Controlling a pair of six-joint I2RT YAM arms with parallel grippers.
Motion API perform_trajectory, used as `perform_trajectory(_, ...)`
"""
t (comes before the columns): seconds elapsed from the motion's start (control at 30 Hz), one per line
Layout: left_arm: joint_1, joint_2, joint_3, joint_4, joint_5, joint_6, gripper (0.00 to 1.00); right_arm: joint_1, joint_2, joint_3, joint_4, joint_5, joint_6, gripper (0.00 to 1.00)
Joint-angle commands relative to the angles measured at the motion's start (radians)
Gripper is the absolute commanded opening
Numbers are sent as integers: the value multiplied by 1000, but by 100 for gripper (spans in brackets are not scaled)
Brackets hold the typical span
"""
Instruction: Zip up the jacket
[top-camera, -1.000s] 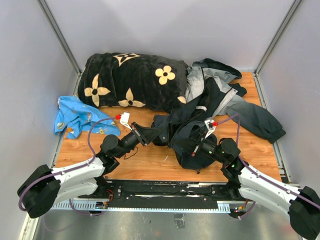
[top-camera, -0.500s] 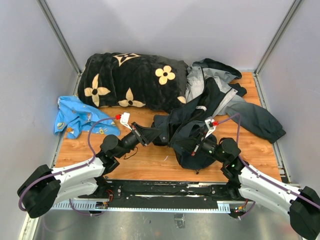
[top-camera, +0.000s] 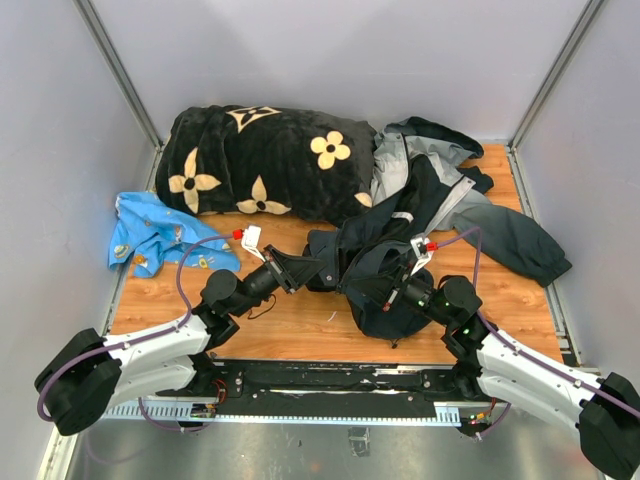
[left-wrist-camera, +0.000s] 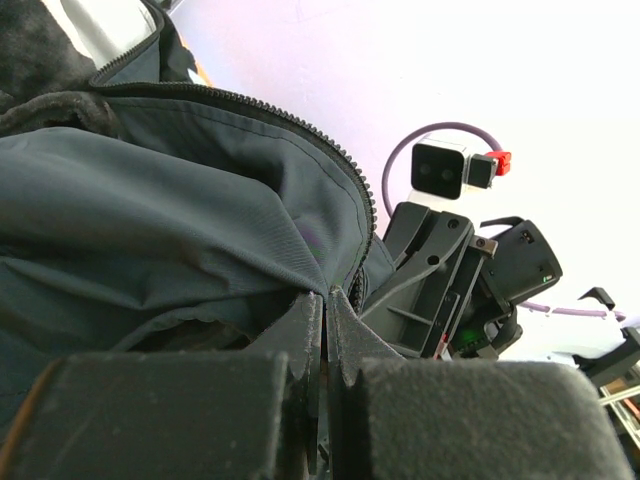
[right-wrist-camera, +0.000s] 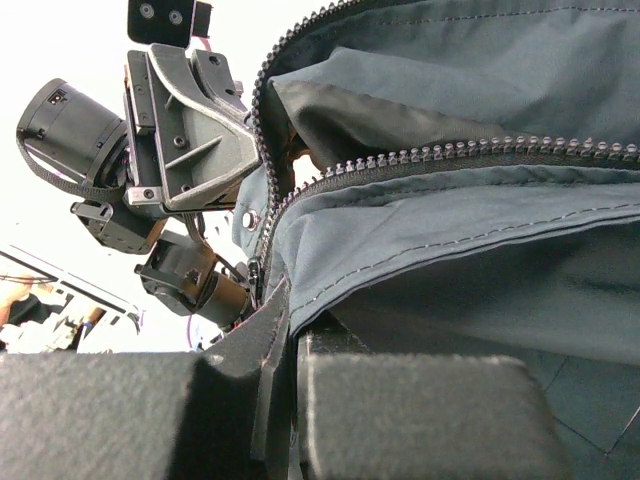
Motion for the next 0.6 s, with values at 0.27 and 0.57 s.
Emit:
perform_trajectory(0.27, -15, -9, -19, 74, 36, 23, 0, -9, -18, 29, 61, 20, 30, 1)
perform_trajectory(0.57, -23, -31, -44, 67, 11, 52, 0, -9, -28, 62, -9, 21, 62, 1)
